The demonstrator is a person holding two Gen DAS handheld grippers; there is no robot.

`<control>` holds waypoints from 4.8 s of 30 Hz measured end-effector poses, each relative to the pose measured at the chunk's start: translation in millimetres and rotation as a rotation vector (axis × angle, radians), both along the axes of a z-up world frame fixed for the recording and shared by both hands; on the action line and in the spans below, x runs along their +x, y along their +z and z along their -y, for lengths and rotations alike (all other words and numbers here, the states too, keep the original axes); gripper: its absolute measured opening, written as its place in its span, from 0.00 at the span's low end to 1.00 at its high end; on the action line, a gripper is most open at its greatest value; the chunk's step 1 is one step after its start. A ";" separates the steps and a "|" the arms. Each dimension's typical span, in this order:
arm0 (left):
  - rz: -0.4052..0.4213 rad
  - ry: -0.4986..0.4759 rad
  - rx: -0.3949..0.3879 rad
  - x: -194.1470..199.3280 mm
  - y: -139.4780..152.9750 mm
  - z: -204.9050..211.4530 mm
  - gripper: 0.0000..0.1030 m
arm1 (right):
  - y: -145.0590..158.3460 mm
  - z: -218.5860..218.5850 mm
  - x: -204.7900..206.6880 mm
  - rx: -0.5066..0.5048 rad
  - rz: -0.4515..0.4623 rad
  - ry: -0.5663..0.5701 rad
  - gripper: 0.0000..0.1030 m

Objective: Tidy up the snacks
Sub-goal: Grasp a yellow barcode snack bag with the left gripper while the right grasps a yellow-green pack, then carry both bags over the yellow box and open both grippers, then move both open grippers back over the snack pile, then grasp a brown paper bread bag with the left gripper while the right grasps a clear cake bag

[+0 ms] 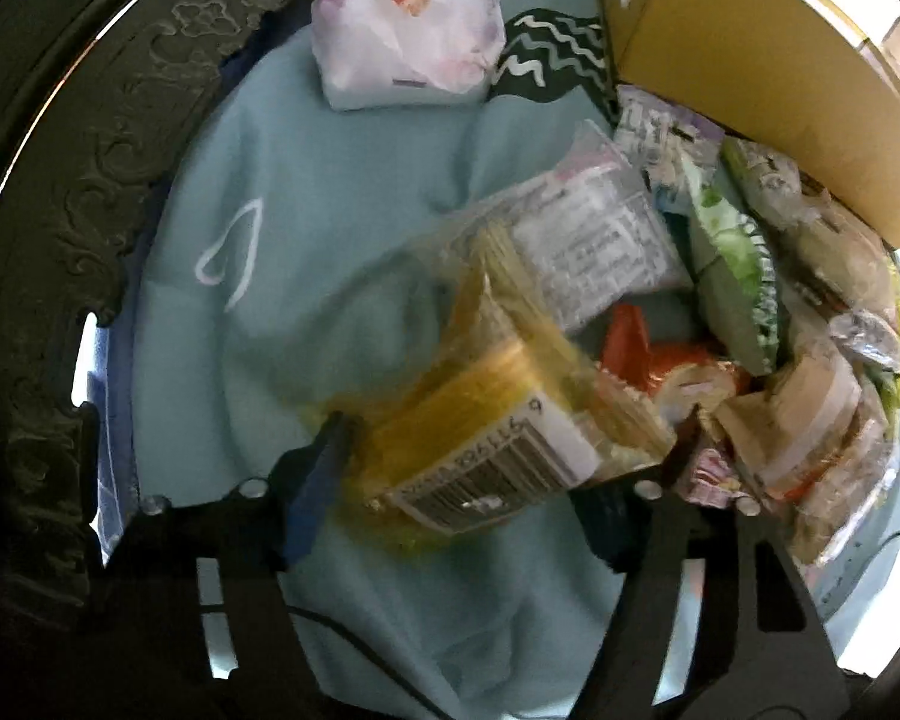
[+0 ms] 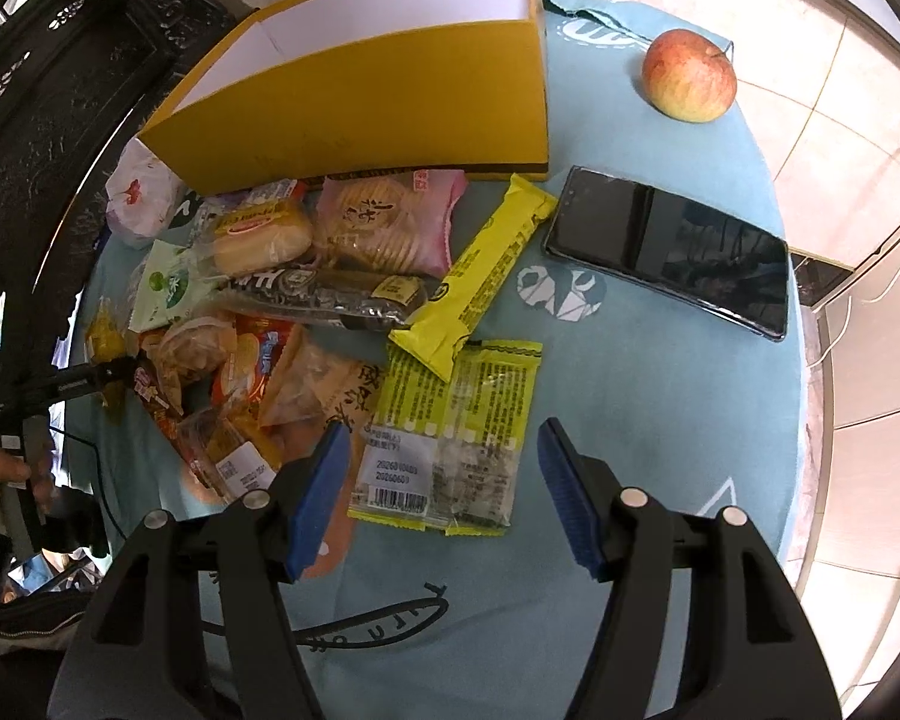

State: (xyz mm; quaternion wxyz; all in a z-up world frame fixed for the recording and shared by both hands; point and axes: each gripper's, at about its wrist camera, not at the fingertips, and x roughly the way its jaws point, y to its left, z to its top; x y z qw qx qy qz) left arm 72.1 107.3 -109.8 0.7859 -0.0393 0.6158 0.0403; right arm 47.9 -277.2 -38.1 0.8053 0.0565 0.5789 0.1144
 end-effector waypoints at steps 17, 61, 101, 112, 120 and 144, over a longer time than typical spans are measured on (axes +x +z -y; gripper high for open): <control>0.103 -0.050 -0.102 -11.5 54.9 25.0 0.56 | -17.5 -9.2 -1.5 -0.030 -0.031 0.032 0.64; 0.285 -0.168 -0.242 22.6 139.7 101.3 0.56 | 113.9 -4.9 47.1 0.104 0.287 0.140 0.32; 0.089 -0.129 -0.114 1.2 63.5 90.0 0.94 | 26.4 4.0 26.6 0.069 0.076 0.055 0.65; 0.062 -0.303 -0.073 -8.3 39.1 136.4 0.94 | 18.0 -9.0 -17.3 0.057 0.039 0.082 0.66; 0.054 -0.385 -0.064 7.9 1.2 150.8 0.50 | 17.0 -6.7 -32.0 0.060 0.029 0.057 0.66; 0.049 -0.243 -0.163 -7.9 39.4 101.7 0.35 | -49.4 -146.3 -18.9 -0.081 -0.034 0.522 0.54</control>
